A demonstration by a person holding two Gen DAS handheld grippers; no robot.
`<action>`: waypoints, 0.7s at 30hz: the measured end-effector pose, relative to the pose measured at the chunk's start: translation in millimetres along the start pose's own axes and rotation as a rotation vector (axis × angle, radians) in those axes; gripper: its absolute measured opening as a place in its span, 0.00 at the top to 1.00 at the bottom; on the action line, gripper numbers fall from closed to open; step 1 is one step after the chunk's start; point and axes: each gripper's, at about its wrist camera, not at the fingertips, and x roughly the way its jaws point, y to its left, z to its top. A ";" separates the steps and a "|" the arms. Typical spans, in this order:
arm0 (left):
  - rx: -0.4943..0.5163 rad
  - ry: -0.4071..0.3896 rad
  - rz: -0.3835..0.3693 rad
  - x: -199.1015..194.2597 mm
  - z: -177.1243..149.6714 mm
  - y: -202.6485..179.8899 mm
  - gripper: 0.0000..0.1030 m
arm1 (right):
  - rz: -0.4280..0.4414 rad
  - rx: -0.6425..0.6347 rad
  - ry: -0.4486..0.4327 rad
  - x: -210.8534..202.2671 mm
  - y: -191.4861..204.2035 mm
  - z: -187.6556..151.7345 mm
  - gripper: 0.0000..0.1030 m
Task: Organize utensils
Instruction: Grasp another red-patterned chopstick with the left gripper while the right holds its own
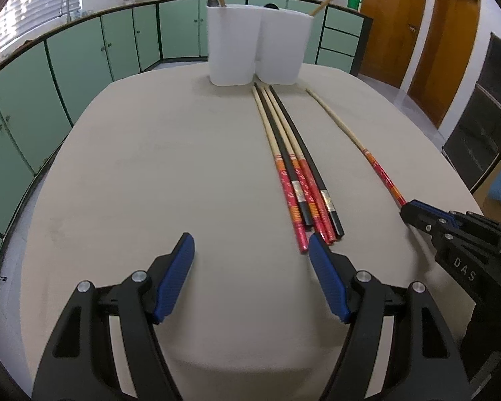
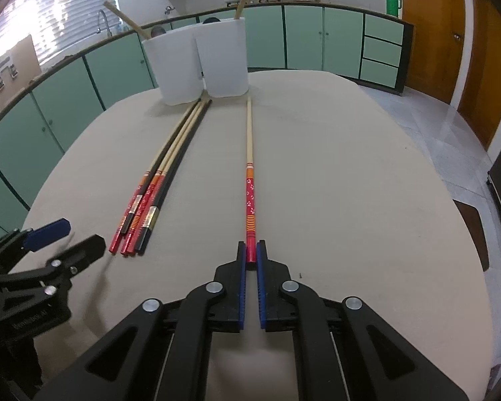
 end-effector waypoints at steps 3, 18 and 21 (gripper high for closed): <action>0.011 0.008 0.011 3.2 -0.1 -4.5 0.33 | 0.002 -0.001 0.001 0.6 0.4 -0.2 0.94; 0.009 0.009 0.058 8.7 4.7 -7.8 0.55 | 0.010 -0.015 0.009 1.5 2.8 0.2 0.93; 0.030 0.005 0.053 8.9 5.0 -14.8 0.71 | 0.015 -0.012 0.009 1.0 1.3 0.1 0.93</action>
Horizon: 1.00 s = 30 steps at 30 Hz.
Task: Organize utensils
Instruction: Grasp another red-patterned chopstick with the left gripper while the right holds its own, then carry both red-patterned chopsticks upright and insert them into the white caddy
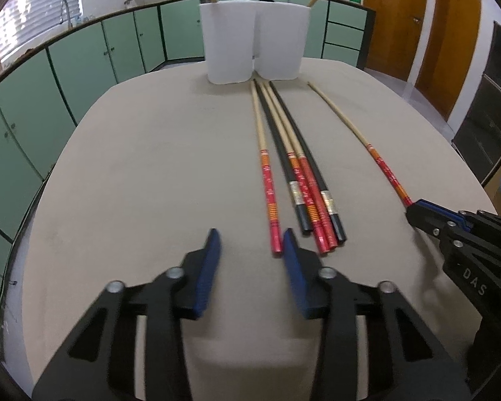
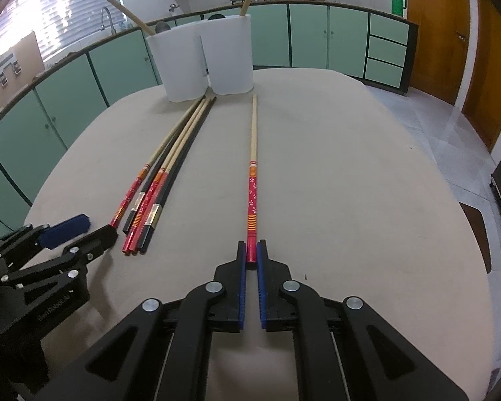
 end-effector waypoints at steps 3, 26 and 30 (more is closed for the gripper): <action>0.018 0.001 -0.008 -1.0 -0.7 -6.3 0.91 | 0.000 0.000 -0.001 -0.7 -0.1 -0.5 0.94; -0.002 -0.144 0.003 -64.6 21.6 11.3 0.95 | 0.009 -0.031 -0.126 -48.8 -2.0 26.0 0.94; -0.010 -0.199 0.003 -84.7 34.9 17.3 0.95 | 0.021 -0.031 -0.173 -67.3 -3.0 38.8 0.94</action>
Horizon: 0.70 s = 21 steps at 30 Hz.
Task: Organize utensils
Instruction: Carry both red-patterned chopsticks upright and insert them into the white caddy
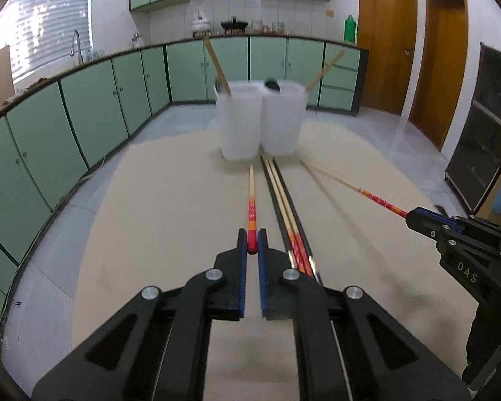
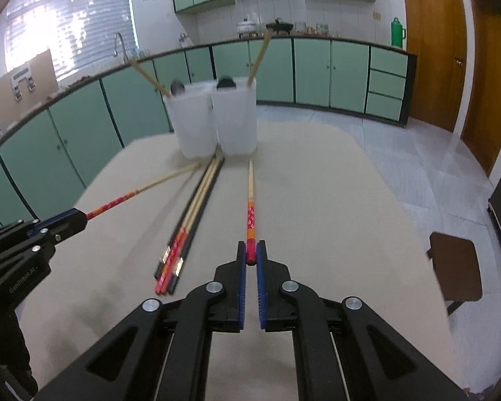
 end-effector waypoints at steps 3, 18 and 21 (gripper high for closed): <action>-0.007 -0.045 -0.007 -12.7 16.0 3.8 0.95 | 0.013 0.000 -0.042 -13.5 -1.2 16.1 0.94; -0.002 -0.196 -0.079 -49.5 91.5 7.2 0.95 | 0.133 -0.021 -0.142 -52.5 0.6 111.5 0.94; -0.013 -0.195 -0.106 -48.4 99.3 8.9 0.95 | 0.168 -0.025 -0.130 -51.5 3.3 127.2 0.94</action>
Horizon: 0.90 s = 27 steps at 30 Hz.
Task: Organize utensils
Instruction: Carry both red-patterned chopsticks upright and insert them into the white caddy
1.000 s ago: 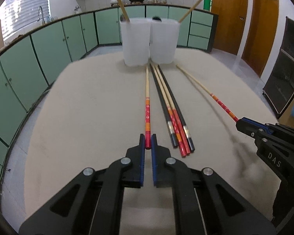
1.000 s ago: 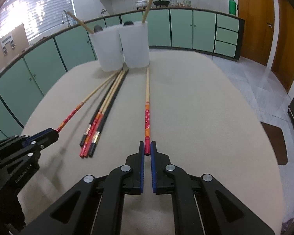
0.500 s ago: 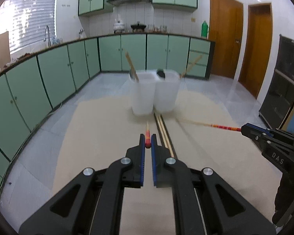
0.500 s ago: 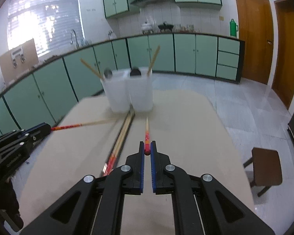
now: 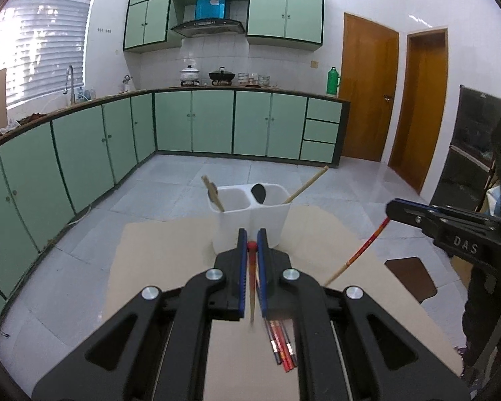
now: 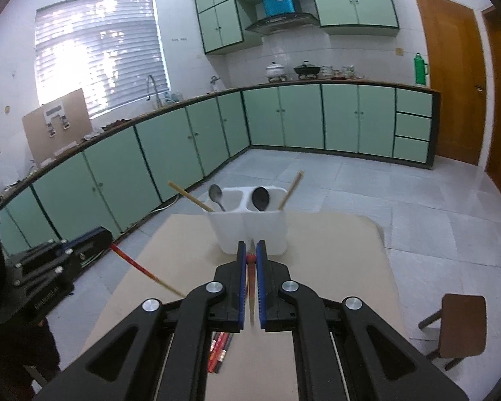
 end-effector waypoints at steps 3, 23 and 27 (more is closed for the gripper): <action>-0.006 -0.009 -0.017 0.1 8.0 -0.2 0.95 | 0.021 -0.010 -0.005 -1.3 3.7 11.6 0.94; 0.067 -0.279 -0.004 22.6 141.1 -20.0 0.95 | -0.047 -0.090 -0.287 7.5 15.5 161.2 0.94; 0.081 -0.306 0.024 51.2 157.0 -20.5 0.95 | -0.076 -0.089 -0.307 34.5 8.6 175.1 0.94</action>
